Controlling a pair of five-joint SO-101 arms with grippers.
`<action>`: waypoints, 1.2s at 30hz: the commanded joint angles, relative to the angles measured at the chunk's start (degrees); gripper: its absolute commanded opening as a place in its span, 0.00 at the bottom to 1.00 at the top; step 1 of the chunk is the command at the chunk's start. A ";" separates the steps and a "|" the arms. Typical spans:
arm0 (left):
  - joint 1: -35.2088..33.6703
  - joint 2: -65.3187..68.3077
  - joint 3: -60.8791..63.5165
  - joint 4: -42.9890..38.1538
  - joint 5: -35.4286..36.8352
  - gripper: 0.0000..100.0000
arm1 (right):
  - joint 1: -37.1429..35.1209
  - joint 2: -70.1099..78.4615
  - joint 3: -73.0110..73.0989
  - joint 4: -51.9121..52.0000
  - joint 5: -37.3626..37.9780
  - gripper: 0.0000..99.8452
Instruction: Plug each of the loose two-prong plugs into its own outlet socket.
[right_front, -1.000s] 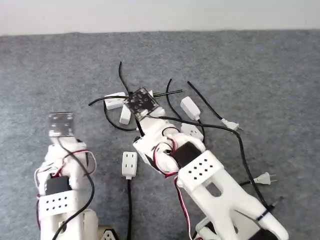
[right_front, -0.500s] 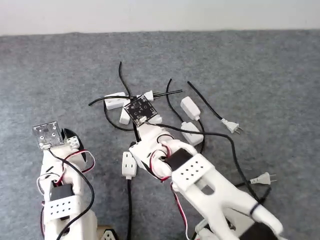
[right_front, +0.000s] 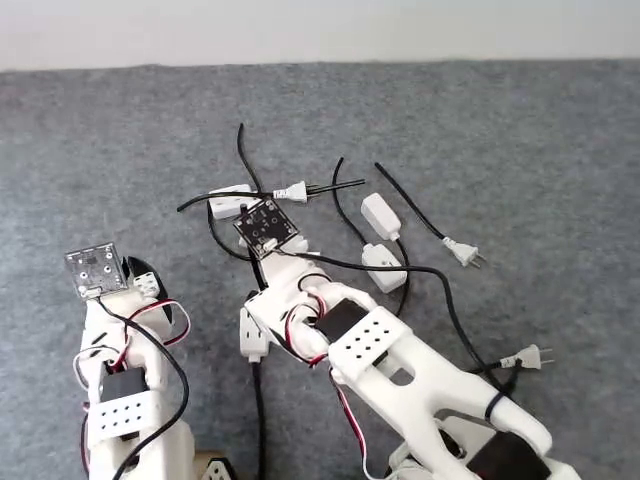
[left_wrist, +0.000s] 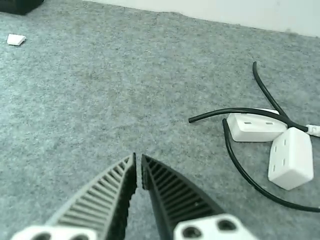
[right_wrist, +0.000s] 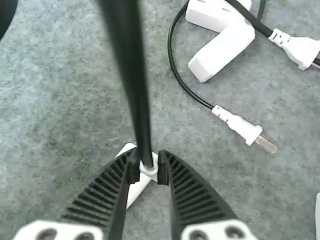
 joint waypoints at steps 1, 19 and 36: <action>0.09 -0.88 -0.92 -1.85 0.53 0.02 | -0.84 0.13 -3.43 0.31 -0.53 0.01; 0.09 -0.88 -0.92 -1.85 0.53 0.02 | -2.95 -4.70 -2.99 2.68 -0.44 0.01; 0.18 -0.88 -0.92 -1.85 0.53 0.02 | -2.68 0.66 -2.99 -1.01 -0.62 0.01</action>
